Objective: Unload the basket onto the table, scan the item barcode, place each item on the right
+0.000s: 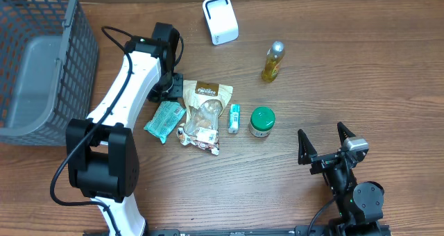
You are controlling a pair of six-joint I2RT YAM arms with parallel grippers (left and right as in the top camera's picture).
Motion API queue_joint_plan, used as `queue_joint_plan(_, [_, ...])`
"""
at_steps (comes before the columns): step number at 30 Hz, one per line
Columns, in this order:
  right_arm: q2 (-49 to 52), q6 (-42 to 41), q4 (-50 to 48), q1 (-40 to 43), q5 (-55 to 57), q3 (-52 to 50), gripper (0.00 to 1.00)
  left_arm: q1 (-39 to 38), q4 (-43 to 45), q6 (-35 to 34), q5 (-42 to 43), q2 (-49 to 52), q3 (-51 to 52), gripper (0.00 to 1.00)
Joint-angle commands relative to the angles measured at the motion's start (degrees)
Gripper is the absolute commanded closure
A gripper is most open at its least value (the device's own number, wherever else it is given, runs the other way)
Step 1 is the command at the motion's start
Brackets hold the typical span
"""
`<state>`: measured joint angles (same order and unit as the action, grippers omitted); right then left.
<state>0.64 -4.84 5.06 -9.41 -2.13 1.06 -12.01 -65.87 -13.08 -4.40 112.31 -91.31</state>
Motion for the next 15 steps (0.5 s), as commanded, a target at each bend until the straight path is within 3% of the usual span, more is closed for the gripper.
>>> queue_joint_plan(1, [-0.4, 0.2, -0.4, 0.2, -0.1, -0.6, 0.00, 0.0, 1.7, 0.2, 1.7, 0.5, 3.3, 0.70])
queue_joint_plan(8, [-0.4, 0.2, -0.4, 0.2, -0.1, -0.6, 0.00, 0.0, 8.3, 0.2, 1.4, 0.5, 9.7, 0.73])
queue_joint_plan(15, [-0.4, 0.2, -0.4, 0.2, -0.1, -0.6, 0.00, 0.0, 17.6, 0.2, 1.4, 0.5, 17.6, 0.67])
